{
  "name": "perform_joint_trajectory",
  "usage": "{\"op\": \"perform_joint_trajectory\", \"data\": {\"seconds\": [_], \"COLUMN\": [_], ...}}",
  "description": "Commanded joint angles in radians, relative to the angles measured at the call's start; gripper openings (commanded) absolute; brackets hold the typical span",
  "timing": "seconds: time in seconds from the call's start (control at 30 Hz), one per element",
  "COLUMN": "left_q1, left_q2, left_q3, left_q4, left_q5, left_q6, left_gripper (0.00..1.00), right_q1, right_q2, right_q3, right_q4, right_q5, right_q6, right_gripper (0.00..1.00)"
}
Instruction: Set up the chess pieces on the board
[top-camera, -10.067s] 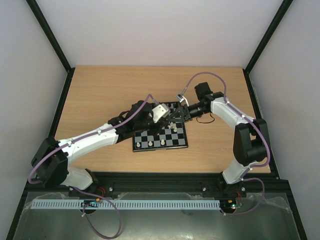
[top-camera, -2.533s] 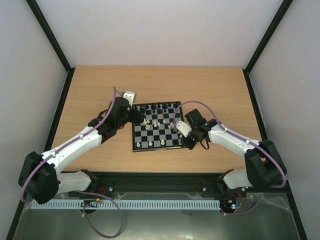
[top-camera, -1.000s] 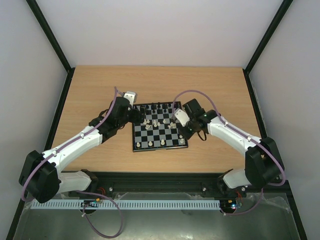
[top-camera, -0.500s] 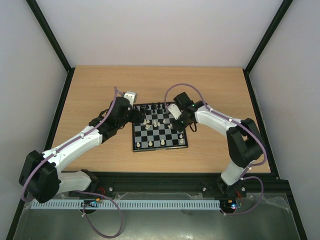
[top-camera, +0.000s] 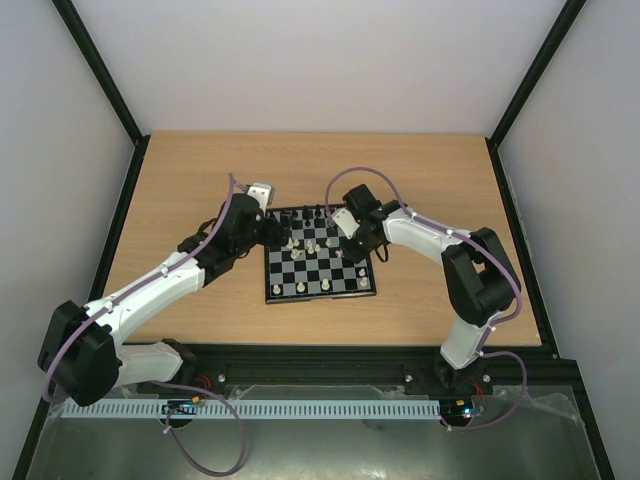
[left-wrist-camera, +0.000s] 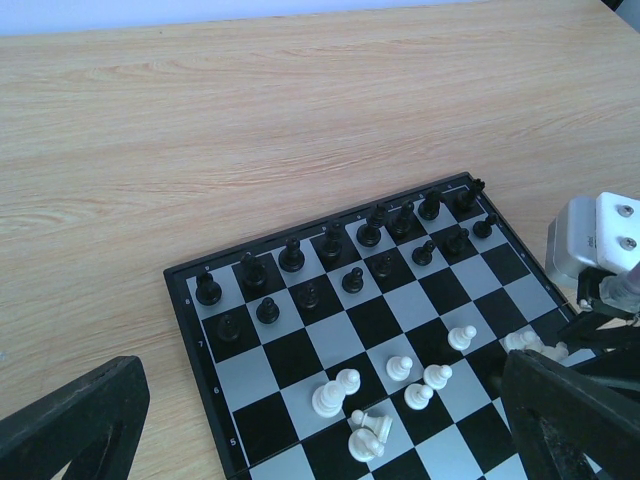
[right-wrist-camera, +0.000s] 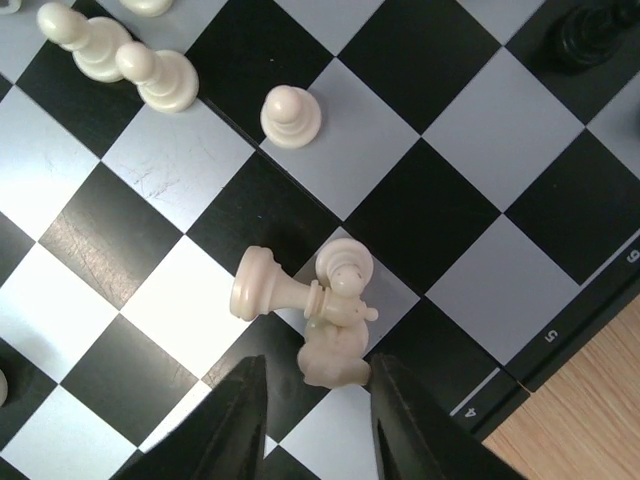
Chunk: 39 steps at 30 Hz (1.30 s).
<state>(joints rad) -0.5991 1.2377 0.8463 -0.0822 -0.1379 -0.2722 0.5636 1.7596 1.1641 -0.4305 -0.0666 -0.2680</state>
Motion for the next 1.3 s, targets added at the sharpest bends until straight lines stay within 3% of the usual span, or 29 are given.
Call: {"op": "perform_joint_trajectory", "data": {"seconds": [0.0, 0.23, 0.5, 0.97, 1.27], "left_q1": [0.004, 0.003, 0.003, 0.003, 0.003], "left_q2": [-0.007, -0.007, -0.007, -0.007, -0.004], "left_q3": [0.023, 0.024, 0.024, 0.025, 0.025], "left_q4": [-0.003, -0.003, -0.004, -0.005, -0.007], "left_q5": [0.001, 0.005, 0.008, 0.008, 0.009], "left_q6": [0.011, 0.011, 0.011, 0.011, 0.014], "left_gripper": [0.99, 0.99, 0.99, 0.99, 0.99], "right_q1": [0.003, 0.004, 0.004, 0.004, 0.005], "right_q2": [0.011, -0.001, -0.010, -0.014, 0.045], "right_q3": [0.017, 0.014, 0.020, 0.054, 0.116], "right_q4": [-0.025, -0.057, -0.127, -0.154, -0.168], "right_q5": [-0.021, -0.041, -0.071, 0.010, -0.068], "right_q6": [-0.014, -0.014, -0.006, -0.008, 0.043], "right_gripper": [0.29, 0.20, 0.18, 0.23, 0.27]}}
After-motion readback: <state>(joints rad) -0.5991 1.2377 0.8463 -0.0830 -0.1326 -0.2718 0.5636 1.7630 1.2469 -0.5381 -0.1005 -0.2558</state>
